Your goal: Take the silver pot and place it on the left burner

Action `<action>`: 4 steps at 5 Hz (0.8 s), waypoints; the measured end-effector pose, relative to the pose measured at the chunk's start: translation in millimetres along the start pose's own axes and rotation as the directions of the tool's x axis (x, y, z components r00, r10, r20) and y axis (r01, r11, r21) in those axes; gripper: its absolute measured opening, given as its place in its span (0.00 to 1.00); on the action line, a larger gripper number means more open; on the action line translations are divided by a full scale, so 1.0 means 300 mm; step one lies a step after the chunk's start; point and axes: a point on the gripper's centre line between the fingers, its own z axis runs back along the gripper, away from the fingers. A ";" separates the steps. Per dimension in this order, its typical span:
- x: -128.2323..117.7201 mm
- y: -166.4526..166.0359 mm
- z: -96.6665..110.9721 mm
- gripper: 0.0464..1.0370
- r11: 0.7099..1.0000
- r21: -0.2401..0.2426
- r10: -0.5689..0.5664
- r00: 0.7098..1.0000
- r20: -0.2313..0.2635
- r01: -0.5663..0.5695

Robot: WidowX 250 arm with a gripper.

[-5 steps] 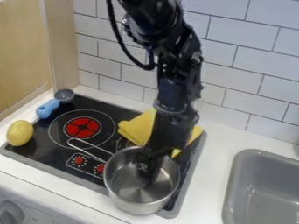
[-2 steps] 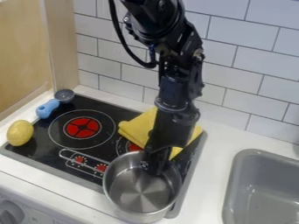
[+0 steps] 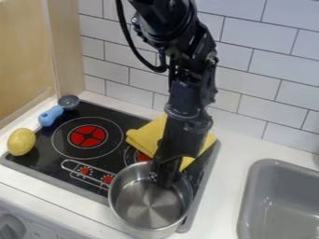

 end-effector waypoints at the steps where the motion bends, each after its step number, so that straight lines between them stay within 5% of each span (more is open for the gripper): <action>1: -0.002 0.010 0.050 0.02 0.998 0.050 0.032 0.999 0.025 -0.033; 3: -0.069 0.035 0.154 0.02 0.972 0.141 0.181 0.982 0.047 -0.185; 4: -0.134 0.040 0.181 0.02 0.933 0.146 0.328 0.944 0.022 -0.328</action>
